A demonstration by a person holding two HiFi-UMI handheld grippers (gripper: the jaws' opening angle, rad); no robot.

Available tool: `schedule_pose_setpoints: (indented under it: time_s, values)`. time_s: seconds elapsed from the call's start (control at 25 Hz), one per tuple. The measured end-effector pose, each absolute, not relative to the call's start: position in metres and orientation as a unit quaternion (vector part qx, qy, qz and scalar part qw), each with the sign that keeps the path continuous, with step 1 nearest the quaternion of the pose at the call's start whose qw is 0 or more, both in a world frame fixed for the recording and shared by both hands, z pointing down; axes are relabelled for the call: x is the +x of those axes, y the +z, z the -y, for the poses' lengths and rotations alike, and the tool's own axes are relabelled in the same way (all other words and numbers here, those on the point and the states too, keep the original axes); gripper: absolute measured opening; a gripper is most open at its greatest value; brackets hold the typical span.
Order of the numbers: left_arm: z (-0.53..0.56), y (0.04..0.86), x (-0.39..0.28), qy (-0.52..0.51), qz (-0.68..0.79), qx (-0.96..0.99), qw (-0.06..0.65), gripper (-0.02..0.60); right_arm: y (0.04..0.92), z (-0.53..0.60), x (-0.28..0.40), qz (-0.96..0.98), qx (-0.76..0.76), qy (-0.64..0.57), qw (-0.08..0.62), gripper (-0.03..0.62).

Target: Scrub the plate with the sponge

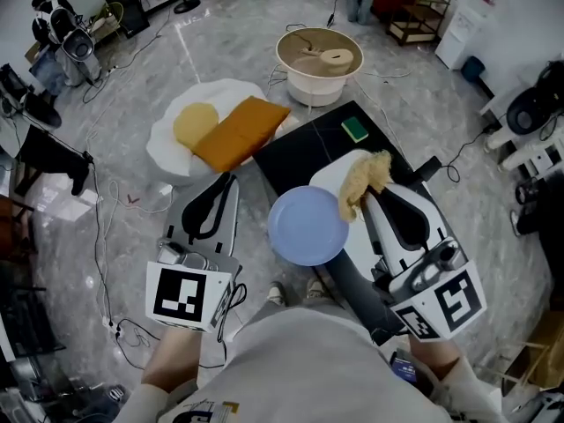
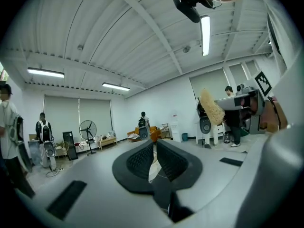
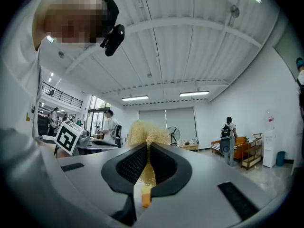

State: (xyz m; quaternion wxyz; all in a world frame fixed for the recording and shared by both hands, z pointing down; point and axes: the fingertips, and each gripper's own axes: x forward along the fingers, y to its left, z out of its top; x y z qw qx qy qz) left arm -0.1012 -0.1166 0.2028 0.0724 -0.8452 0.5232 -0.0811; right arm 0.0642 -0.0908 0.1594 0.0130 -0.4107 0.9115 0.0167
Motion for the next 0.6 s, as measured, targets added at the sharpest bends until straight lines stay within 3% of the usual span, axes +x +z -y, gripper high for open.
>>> schedule_pose_setpoints:
  time_s: [0.6]
  values:
    - [0.100, 0.196, -0.096, -0.064, -0.518, -0.850, 0.071, 0.029, 0.160, 0.084, 0.058, -0.921, -0.389, 0.016, -0.001, 0.048]
